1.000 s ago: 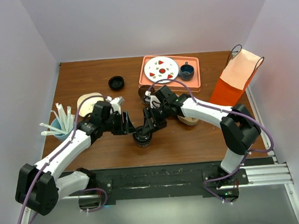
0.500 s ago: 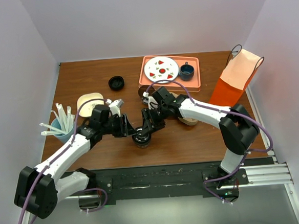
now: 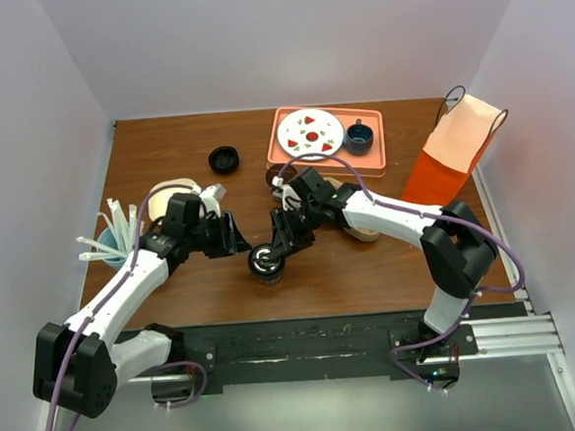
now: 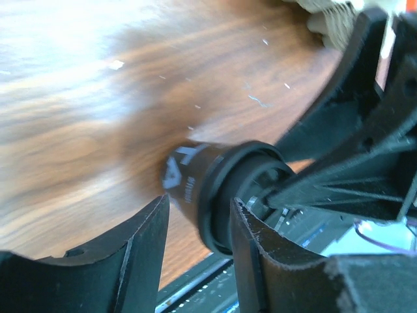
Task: Pack the takeout coffee
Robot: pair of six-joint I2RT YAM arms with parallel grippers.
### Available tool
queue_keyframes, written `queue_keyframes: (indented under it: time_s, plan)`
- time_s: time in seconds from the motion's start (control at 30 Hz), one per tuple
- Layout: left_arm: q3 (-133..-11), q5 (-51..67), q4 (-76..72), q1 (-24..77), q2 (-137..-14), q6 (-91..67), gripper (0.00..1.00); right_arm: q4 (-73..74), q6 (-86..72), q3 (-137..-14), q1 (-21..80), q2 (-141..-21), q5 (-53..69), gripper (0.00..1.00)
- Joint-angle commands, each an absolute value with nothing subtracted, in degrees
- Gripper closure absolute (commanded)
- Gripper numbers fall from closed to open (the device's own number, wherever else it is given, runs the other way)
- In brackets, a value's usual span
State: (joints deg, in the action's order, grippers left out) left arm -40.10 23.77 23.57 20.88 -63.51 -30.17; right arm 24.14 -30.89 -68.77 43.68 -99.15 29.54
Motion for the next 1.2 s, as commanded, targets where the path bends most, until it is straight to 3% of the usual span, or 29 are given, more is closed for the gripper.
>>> queue_keyframes:
  time_s: [0.0,0.4,0.87,1.17]
  plan:
    - [-41.8,23.5,27.2,19.3,-62.8,-27.4,0.54,26.3,-29.4,-68.9,44.1,-101.6,26.1,0.56]
    - [-36.8,28.4,22.2,19.3,-64.0,-28.3,0.59,26.7,-29.2,-69.6,44.1,-101.8,26.7,0.56]
    - [-31.4,26.1,14.2,23.0,-69.7,-34.7,0.76,26.9,-27.2,-66.8,42.3,-100.2,22.2,0.6]
    - [-30.9,23.8,14.7,23.3,-72.0,-35.0,0.78,25.8,-27.2,-64.1,41.7,-100.1,21.3,0.63]
